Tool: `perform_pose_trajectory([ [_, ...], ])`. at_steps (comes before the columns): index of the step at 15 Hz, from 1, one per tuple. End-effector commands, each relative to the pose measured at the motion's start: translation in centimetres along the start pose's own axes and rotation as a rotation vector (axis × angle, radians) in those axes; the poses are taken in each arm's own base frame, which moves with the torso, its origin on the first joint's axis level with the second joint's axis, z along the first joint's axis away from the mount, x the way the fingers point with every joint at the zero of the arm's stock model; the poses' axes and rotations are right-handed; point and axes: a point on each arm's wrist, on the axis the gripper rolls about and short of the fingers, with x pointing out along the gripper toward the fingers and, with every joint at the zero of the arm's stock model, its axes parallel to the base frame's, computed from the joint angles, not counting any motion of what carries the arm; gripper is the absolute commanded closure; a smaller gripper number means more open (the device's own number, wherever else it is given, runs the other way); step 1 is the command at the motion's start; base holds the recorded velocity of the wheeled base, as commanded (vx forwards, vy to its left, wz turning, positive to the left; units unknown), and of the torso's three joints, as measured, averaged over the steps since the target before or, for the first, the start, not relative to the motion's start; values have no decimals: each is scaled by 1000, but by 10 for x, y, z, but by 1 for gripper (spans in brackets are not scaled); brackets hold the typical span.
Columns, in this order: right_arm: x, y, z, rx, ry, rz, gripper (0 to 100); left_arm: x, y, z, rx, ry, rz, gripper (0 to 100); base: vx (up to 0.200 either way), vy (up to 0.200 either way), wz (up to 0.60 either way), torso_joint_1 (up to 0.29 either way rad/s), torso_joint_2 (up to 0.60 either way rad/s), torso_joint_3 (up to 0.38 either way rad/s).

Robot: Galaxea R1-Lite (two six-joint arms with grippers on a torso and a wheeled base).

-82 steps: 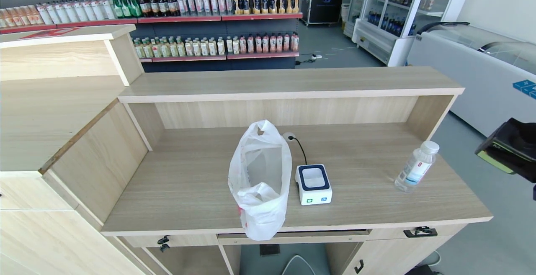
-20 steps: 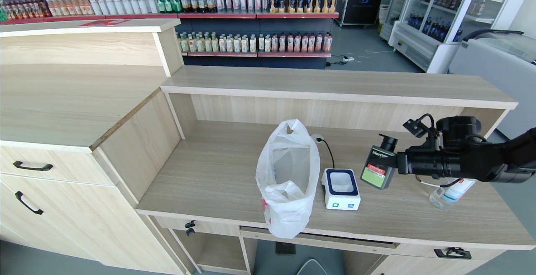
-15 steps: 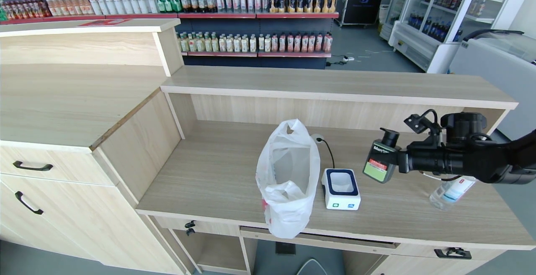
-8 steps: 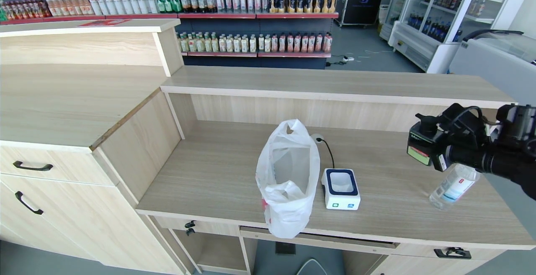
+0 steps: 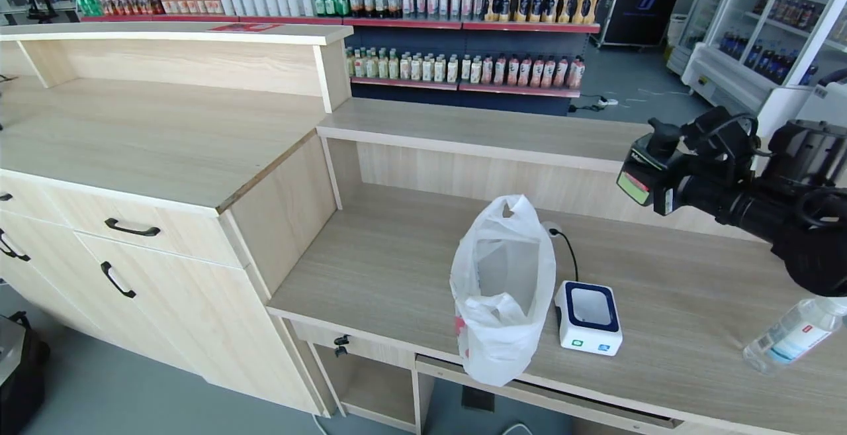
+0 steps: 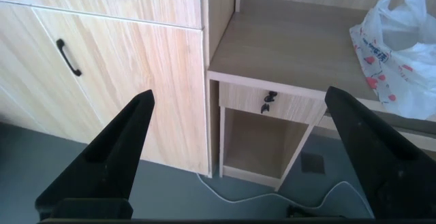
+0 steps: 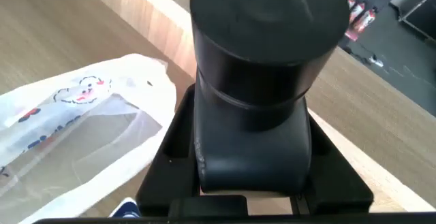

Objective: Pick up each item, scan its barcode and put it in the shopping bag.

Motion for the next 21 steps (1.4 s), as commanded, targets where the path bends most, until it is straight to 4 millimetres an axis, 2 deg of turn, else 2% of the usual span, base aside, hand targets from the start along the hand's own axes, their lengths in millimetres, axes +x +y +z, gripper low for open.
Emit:
perform_pose_trajectory([
  [1, 47, 32, -44, 89, 86, 100, 100, 0, 0, 0, 0, -1, 1, 0, 0, 0, 0, 0, 0, 0],
  [2, 49, 38, -55, 99, 116, 115, 100, 0, 0, 0, 0, -1, 1, 0, 0, 0, 0, 0, 0, 0],
  [3, 54, 50, -75, 153, 173, 147, 100, 0, 0, 0, 0, -1, 1, 0, 0, 0, 0, 0, 0, 0],
  [5, 60, 65, -83, 277, 201, 176, 100, 0, 0, 0, 0, -1, 1, 0, 0, 0, 0, 0, 0, 0],
  [11, 78, 82, -105, 297, 243, 217, 100, 0, 0, 0, 0, -1, 1, 0, 0, 0, 0, 0, 0, 0],
  [18, 112, 102, -110, 320, 197, 252, 100, 0, 0, 0, 0, -1, 1, 0, 0, 0, 0, 0, 0, 0],
  [21, 127, 119, -114, 329, 180, 283, 100, 0, 0, 0, 0, -1, 1, 0, 0, 0, 0, 0, 0, 0],
])
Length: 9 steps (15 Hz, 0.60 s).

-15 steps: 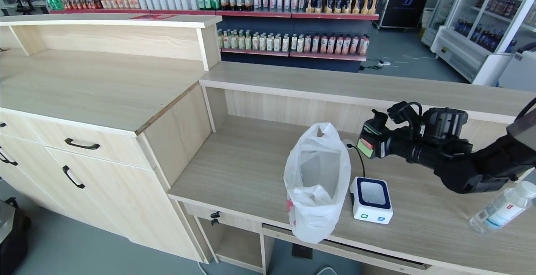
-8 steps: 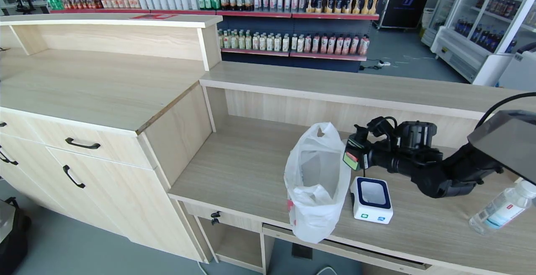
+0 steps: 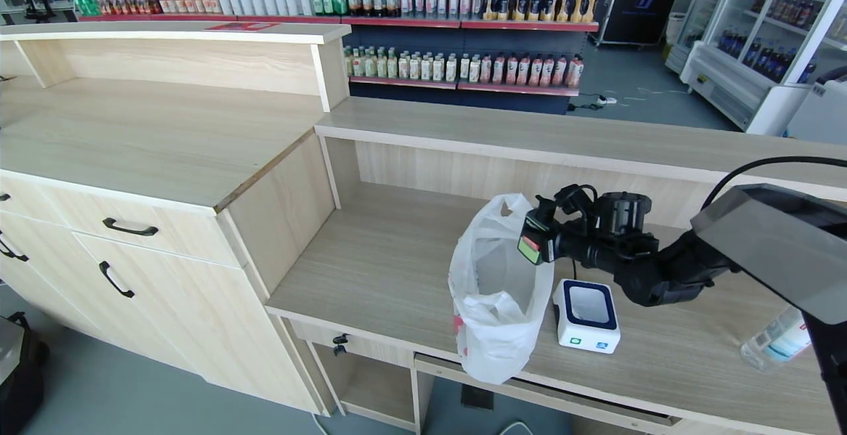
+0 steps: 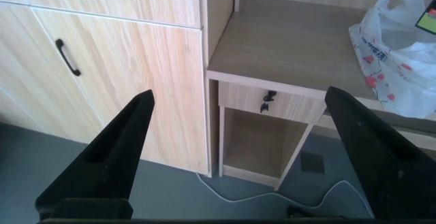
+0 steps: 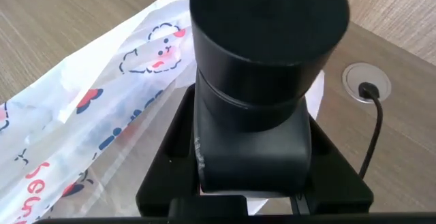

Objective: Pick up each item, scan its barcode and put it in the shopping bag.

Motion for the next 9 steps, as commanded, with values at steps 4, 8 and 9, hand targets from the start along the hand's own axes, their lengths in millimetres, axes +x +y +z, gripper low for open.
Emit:
perform_pose_trajectory([
  [4, 28, 15, -21, -8, 12, 45, 100, 0, 0, 0, 0, -1, 0, 0, 0, 0, 0, 0, 0, 0],
  [8, 35, 17, -36, -13, 36, 51, 100, 0, 0, 0, 0, -1, 0, 0, 0, 0, 0, 0, 0, 0],
  [9, 36, 17, -39, -11, 42, 52, 100, 0, 0, 0, 0, -1, 0, 0, 0, 0, 0, 0, 0, 0],
])
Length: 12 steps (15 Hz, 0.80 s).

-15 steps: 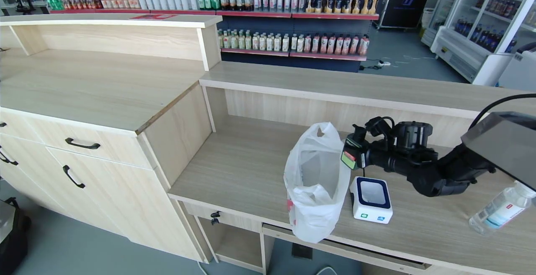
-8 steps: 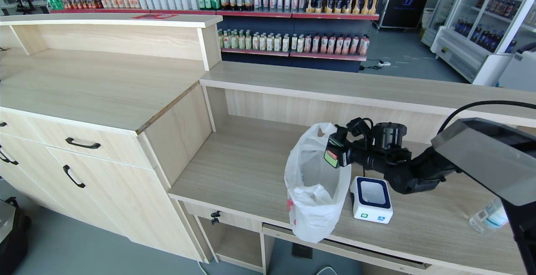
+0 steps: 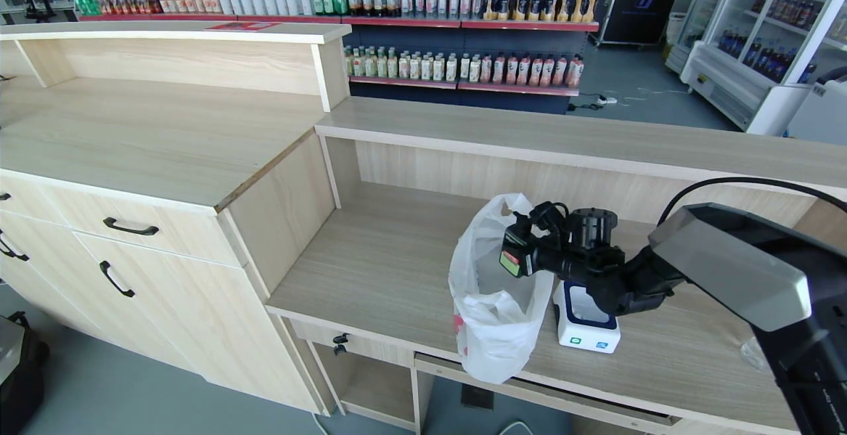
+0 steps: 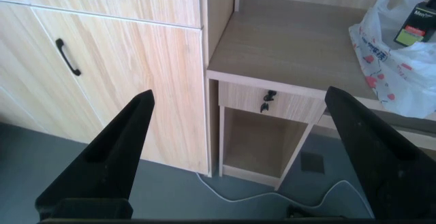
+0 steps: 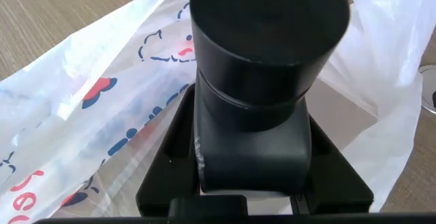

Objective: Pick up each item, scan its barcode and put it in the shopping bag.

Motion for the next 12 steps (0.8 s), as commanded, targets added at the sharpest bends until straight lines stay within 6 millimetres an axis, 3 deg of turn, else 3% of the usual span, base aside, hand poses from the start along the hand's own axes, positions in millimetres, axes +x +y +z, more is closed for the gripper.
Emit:
perform_pose_trajectory([
  [1, 4, 2, -9, 4, 17, 6, 100, 0, 0, 0, 0, -1, 0, 0, 0, 0, 0, 0, 0, 0],
  [12, 4, -1, -15, -11, 28, 2, 100, 0, 0, 0, 0, -1, 0, 0, 0, 0, 0, 0, 0, 0],
])
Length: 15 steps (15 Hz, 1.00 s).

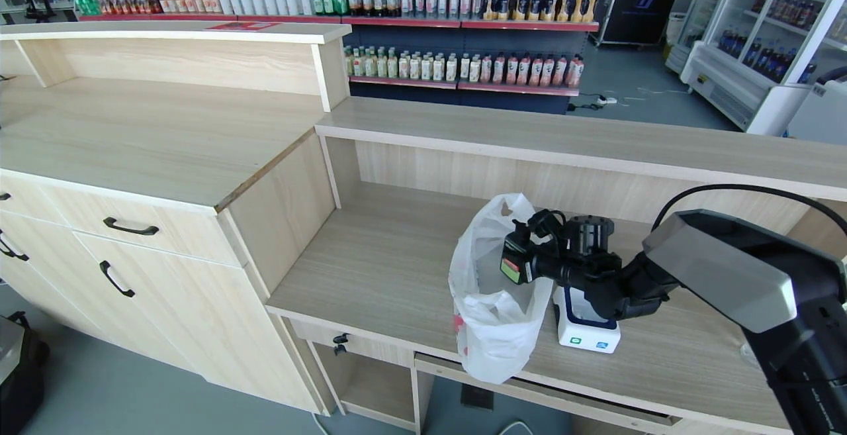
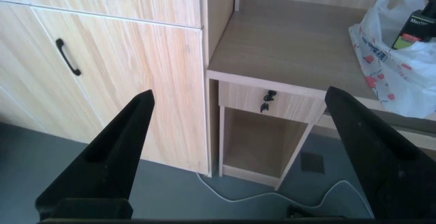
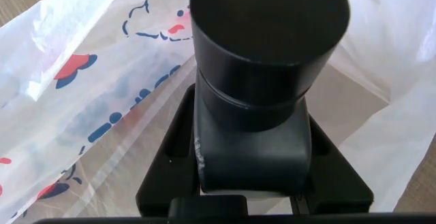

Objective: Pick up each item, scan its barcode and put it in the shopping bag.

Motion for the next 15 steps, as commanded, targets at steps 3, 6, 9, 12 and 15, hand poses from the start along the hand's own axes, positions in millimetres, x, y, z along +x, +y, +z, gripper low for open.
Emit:
perform_pose_trajectory([
  [3, -2, 1, -2, -1, 10, 3, 0, 0, 0, 0, 0, -1, 0, 0, 0, 0, 0, 0, 0, 0],
  [6, -8, -1, 14, -9, -26, -6, 0, 0, 0, 0, 0, -1, 0, 0, 0, 0, 0, 0, 0, 0],
  [9, -47, -9, 86, -53, -161, -48, 0, 0, 0, 0, 0, -1, 0, 0, 0, 0, 0, 0, 0, 0],
  [12, -140, -9, 133, -89, -212, -126, 0, 0, 0, 0, 0, -1, 0, 0, 0, 0, 0, 0, 0, 0],
  [15, -233, -6, 147, -137, -192, -249, 0, 0, 0, 0, 0, -1, 0, 0, 0, 0, 0, 0, 0, 0],
])
